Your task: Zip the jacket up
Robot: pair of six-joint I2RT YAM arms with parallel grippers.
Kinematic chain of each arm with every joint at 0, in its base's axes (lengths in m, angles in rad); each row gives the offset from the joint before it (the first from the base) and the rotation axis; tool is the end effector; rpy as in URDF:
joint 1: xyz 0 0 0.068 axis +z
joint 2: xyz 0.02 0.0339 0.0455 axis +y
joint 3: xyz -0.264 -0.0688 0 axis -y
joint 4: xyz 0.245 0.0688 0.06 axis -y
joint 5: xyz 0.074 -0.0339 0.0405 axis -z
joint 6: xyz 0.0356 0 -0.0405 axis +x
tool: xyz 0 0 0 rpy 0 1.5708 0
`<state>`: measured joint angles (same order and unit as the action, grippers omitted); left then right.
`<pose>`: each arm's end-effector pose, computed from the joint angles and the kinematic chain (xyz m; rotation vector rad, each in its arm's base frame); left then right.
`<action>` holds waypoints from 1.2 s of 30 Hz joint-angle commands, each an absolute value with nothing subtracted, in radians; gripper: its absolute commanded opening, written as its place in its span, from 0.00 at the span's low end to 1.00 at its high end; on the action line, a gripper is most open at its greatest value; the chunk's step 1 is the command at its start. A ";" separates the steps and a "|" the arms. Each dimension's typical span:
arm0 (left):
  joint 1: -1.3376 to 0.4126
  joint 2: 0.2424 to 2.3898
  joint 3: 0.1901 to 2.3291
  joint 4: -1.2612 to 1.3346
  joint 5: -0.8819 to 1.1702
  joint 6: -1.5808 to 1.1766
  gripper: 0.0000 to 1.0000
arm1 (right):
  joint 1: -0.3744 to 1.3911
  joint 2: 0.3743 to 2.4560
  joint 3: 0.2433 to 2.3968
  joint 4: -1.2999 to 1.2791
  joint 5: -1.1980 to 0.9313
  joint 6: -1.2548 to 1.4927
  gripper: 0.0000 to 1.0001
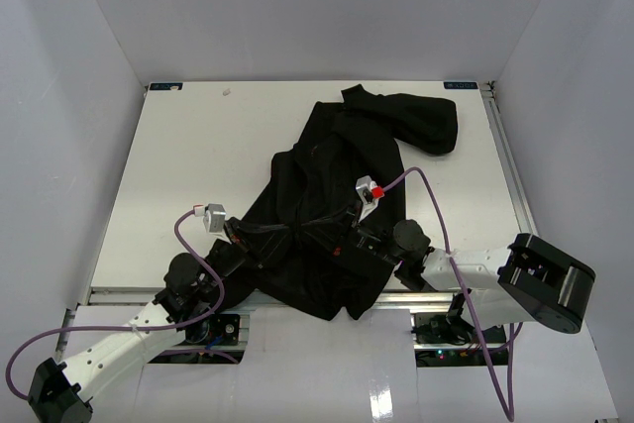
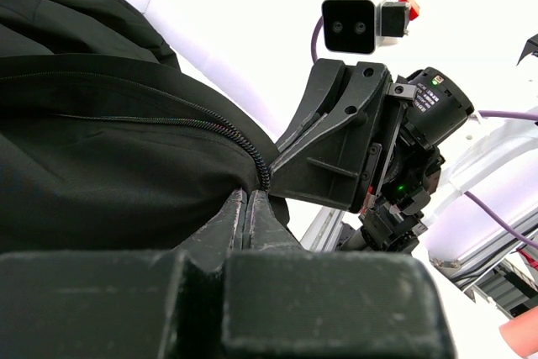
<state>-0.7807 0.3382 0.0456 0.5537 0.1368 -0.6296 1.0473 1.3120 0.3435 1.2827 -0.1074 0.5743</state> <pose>0.0878 -0.0938 0.2161 0.2340 1.4092 -1.2752 0.1190 0.2139 0.2346 -0.4284 1.3357 1.4475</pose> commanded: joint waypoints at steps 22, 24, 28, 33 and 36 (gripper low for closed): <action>-0.781 0.345 0.007 0.602 0.149 -0.642 0.00 | 1.048 1.280 0.332 1.585 -0.088 0.571 0.08; -0.781 0.346 0.006 0.603 0.149 -0.645 0.00 | 1.047 1.276 0.330 1.587 -0.086 0.569 0.08; -0.781 0.351 0.006 0.609 0.152 -0.646 0.00 | 1.048 1.270 0.330 1.588 -0.086 0.566 0.08; -0.782 0.367 0.006 0.621 0.161 -0.646 0.00 | 1.047 1.275 0.336 1.591 -0.083 0.567 0.08; -0.781 0.376 0.007 0.625 0.163 -0.649 0.00 | 1.046 1.275 0.343 1.588 -0.086 0.568 0.08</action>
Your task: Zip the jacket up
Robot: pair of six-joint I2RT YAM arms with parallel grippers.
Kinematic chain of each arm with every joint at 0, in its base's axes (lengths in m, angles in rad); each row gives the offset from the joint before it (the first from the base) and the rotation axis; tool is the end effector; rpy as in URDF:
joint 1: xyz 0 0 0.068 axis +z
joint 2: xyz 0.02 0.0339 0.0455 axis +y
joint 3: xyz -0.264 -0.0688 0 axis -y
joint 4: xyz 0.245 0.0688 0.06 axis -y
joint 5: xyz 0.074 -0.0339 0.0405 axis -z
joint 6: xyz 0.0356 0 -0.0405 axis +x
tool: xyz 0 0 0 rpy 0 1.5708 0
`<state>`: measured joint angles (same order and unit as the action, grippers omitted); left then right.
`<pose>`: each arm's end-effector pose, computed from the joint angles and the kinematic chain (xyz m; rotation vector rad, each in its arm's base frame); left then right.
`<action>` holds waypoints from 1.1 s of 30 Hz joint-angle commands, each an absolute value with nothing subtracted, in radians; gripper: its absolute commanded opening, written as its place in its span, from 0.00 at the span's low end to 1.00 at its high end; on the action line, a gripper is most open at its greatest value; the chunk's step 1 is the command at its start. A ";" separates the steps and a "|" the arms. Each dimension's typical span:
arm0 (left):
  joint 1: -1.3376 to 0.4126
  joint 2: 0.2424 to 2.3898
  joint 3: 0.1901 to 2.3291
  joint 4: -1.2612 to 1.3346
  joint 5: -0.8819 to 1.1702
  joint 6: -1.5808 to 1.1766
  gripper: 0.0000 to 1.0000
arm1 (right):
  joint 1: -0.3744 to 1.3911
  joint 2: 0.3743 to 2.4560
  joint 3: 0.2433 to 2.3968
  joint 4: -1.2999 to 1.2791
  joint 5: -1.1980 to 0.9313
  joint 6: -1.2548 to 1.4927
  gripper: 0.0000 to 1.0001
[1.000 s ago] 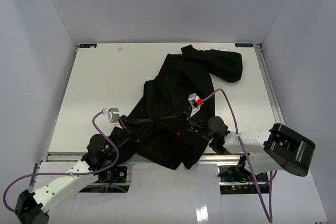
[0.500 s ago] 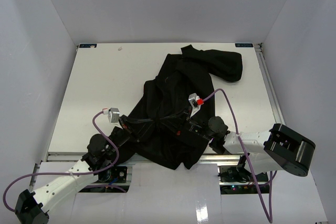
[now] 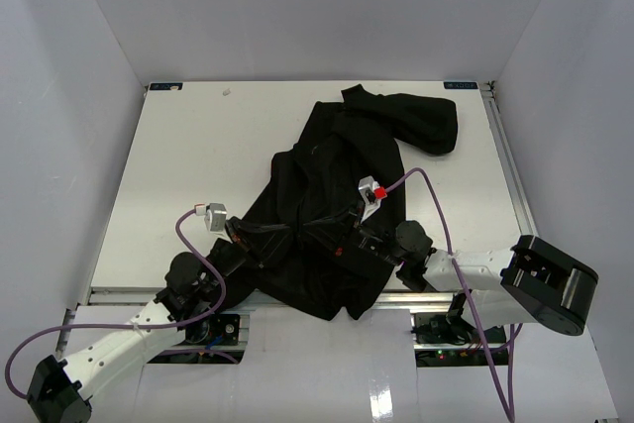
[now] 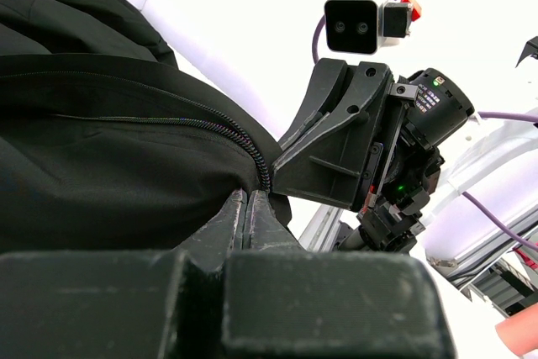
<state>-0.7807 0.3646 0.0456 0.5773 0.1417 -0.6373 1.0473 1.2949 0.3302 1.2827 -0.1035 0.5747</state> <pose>0.0891 -0.0954 0.2157 0.2335 1.4144 -1.2838 0.1172 0.2105 0.2345 -0.4235 1.3323 1.4468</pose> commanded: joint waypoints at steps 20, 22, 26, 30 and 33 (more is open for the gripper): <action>-0.781 0.386 0.006 0.640 0.180 -0.650 0.00 | 1.047 1.252 0.350 1.579 -0.053 0.553 0.08; -0.781 0.390 0.007 0.641 0.182 -0.650 0.00 | 1.046 1.254 0.353 1.579 -0.057 0.553 0.08; -0.781 0.397 0.005 0.647 0.183 -0.650 0.00 | 1.047 1.256 0.354 1.585 -0.059 0.555 0.08; -0.781 0.404 0.006 0.655 0.186 -0.652 0.00 | 1.048 1.260 0.356 1.586 -0.058 0.558 0.08; -0.781 0.404 0.008 0.653 0.184 -0.651 0.00 | 1.046 1.266 0.356 1.585 -0.062 0.561 0.08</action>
<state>-0.7807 0.4020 0.0456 0.6144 0.1645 -0.6449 1.0473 1.2770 0.3305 1.2823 -0.0765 0.5694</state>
